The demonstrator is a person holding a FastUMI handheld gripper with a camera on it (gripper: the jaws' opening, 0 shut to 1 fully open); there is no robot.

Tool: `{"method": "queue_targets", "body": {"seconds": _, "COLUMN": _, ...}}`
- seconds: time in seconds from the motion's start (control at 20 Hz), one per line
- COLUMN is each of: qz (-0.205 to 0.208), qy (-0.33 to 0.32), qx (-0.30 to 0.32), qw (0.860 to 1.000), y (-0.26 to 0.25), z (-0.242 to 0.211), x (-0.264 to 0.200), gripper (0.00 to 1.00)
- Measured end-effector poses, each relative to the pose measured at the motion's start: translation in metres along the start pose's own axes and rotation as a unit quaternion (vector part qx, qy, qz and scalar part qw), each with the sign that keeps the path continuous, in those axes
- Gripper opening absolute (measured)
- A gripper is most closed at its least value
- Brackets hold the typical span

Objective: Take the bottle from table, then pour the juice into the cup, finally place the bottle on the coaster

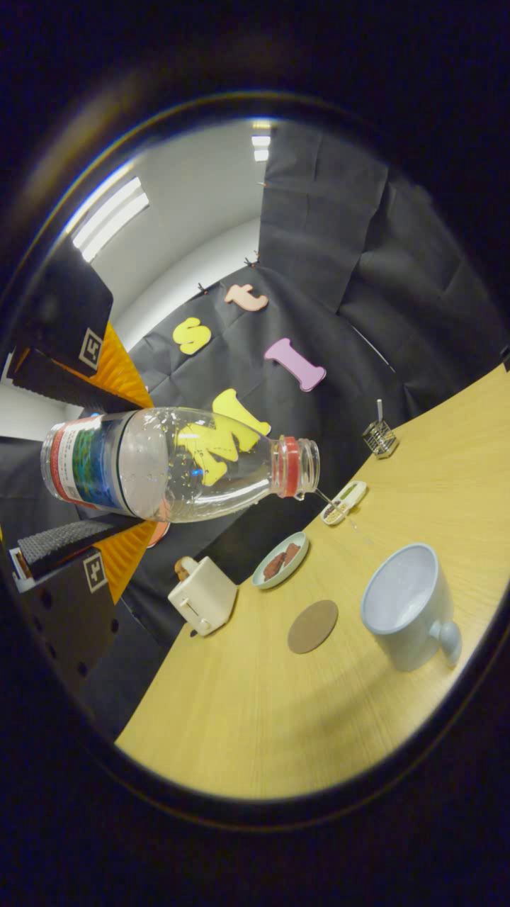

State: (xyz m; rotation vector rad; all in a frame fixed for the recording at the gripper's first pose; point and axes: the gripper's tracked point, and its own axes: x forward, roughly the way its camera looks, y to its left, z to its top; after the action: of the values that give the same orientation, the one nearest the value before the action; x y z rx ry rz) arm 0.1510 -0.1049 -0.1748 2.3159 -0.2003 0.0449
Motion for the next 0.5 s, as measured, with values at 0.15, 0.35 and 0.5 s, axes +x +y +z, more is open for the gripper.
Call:
{"method": "queue_targets", "body": {"seconds": 0.15, "qz": -0.002, "qy": 0.009, "qx": 0.011, "qw": 1.0, "y": 0.012, "z": -0.015, "x": 0.002, "gripper": 0.78}}
{"method": "queue_targets", "body": {"seconds": 0.35, "qz": 0.001, "qy": 0.008, "qx": 0.034, "qw": 0.999, "y": 0.022, "z": -0.015, "x": 0.005, "gripper": 0.78}}
{"method": "queue_targets", "body": {"seconds": 0.5, "qz": -0.003, "qy": -0.004, "qx": 0.033, "qw": 0.999, "y": 0.018, "z": -0.001, "x": 0.003, "gripper": 0.78}}
